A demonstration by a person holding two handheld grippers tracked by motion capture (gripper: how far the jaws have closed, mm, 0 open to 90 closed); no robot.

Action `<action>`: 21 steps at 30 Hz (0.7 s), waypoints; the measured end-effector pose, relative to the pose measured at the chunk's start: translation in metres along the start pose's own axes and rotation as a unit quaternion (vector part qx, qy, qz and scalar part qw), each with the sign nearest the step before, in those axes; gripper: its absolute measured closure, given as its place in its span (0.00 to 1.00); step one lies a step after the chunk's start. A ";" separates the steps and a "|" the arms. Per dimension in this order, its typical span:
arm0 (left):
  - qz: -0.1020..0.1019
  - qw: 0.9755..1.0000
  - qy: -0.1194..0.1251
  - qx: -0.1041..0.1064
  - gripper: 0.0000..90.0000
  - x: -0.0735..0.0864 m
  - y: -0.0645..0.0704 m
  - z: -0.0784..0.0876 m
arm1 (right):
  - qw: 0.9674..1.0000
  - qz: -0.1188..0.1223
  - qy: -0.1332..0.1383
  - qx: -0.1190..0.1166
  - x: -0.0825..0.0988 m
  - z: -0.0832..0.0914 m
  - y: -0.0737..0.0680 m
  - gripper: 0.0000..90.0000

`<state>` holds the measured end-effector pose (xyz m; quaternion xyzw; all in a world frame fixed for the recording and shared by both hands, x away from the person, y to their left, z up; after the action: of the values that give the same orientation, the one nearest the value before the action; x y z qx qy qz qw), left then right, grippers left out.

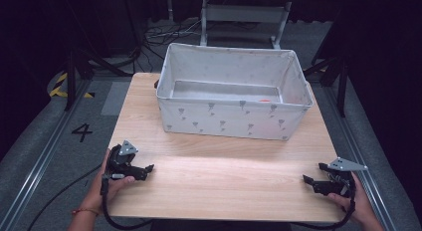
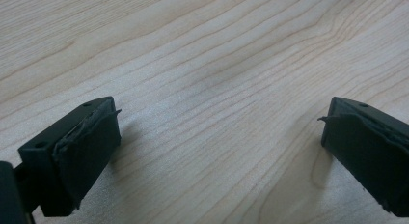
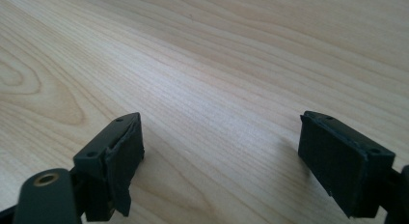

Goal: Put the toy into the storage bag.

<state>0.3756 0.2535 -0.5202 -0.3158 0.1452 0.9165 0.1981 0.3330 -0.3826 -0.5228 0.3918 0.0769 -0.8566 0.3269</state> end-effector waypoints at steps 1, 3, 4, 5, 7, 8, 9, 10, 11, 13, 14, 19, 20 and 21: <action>0.000 1.000 0.000 -0.001 0.01 0.000 0.000 0.000 | 1.000 0.003 -0.001 -0.002 0.000 0.000 0.000 0.18; 0.002 1.000 -0.001 -0.001 0.01 0.000 0.000 0.000 | 1.000 0.001 -0.003 -0.001 0.000 -0.001 -0.001 0.17; 0.001 1.000 0.000 -0.002 0.01 0.000 0.000 0.000 | 1.000 0.001 -0.003 -0.001 0.000 -0.001 0.000 0.17; 0.002 1.000 -0.001 -0.002 0.01 0.000 0.000 0.000 | 1.000 0.001 -0.003 -0.001 0.000 -0.001 0.000 0.17; 0.006 1.000 0.001 -0.005 0.01 0.001 0.001 0.001 | 1.000 0.001 -0.004 -0.001 0.000 -0.001 0.000 0.16; 0.008 1.000 0.002 -0.006 0.01 0.001 0.001 0.001 | 1.000 0.000 -0.004 -0.001 0.000 -0.001 0.000 0.16; 0.009 1.000 0.001 -0.006 0.01 0.001 0.001 0.001 | 1.000 -0.003 -0.004 0.002 0.000 -0.001 -0.001 0.16; 0.008 1.000 0.002 -0.006 0.01 0.001 0.001 0.001 | 1.000 -0.004 -0.006 0.004 0.000 -0.001 -0.001 0.15; 0.009 1.000 0.001 -0.006 0.01 0.001 0.001 0.001 | 1.000 -0.007 -0.007 0.007 0.000 -0.001 -0.001 0.14; 0.009 1.000 0.001 -0.006 0.01 0.001 0.001 0.001 | 1.000 -0.011 -0.009 0.010 0.000 -0.001 -0.001 0.11; 0.008 1.000 0.002 -0.006 0.01 0.001 0.001 0.001 | 1.000 -0.014 -0.013 0.013 0.000 -0.002 0.000 0.09; 0.008 1.000 0.002 -0.006 0.01 0.001 0.001 0.001 | 0.999 -0.020 -0.018 0.018 0.000 -0.003 0.000 0.06; 0.007 1.000 0.001 -0.006 0.01 0.001 0.001 0.001 | 0.999 -0.020 -0.019 0.018 0.000 -0.003 0.001 0.06; 0.007 1.000 0.001 -0.006 0.00 0.001 0.001 0.001 | 0.999 -0.020 -0.019 0.018 -0.001 -0.003 0.000 0.06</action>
<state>0.3742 0.2530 -0.5201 -0.3167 0.1423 0.9185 0.1894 0.3356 -0.3815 -0.5246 0.3798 0.0629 -0.8715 0.3038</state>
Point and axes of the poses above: each handheld gripper's, and its own axes: z roughly backward along the jaws, x roughly out of its underside, y roughly to its right, the point moved 3 cm from there along -z, roughly forward along the jaws, and after that the axes turned 11 degrees about z, right-handed, at the moved point
